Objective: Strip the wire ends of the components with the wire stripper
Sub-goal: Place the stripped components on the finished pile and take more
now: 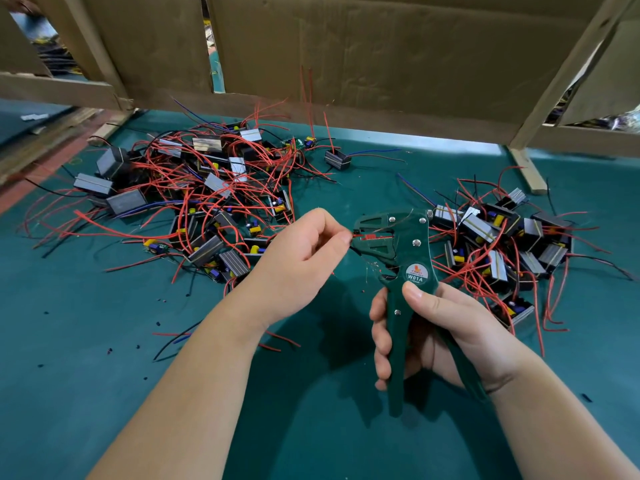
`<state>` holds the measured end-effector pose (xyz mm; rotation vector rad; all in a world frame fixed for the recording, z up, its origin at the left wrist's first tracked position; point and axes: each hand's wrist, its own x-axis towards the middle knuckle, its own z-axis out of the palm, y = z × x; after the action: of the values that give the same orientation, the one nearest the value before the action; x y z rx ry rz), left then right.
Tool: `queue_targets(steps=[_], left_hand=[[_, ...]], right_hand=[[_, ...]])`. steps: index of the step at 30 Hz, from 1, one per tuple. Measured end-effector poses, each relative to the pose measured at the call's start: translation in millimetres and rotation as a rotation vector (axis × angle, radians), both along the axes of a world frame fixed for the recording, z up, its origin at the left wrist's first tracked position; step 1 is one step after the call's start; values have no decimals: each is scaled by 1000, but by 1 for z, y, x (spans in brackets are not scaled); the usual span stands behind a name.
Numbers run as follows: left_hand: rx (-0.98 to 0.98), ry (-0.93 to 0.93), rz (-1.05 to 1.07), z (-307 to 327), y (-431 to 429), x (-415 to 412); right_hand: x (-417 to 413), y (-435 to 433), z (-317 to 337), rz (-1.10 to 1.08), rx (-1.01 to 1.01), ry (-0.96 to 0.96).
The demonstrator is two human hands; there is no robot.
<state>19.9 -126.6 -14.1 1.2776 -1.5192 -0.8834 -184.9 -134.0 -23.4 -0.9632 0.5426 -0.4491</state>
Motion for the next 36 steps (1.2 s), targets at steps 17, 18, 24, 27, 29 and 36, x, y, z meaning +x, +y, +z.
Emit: queue_targets(steps=[17, 18, 24, 27, 29, 36], left_hand=[[-63, -127, 16, -2, 0, 1], [-63, -133, 22, -3, -1, 1], [-91, -112, 67, -8, -3, 1], [-74, -175, 90, -10, -5, 5], [-47, -217, 100, -11, -7, 7], [-36, -315, 100, -10, -7, 8]], right_hand=[[2, 1, 1, -23, 19, 23], [3, 2, 1, -32, 24, 25], [14, 8, 4, -151, 65, 61], [24, 13, 3, -254, 30, 104], [28, 13, 2, -359, -1, 171], [19, 7, 4, -287, 72, 107]])
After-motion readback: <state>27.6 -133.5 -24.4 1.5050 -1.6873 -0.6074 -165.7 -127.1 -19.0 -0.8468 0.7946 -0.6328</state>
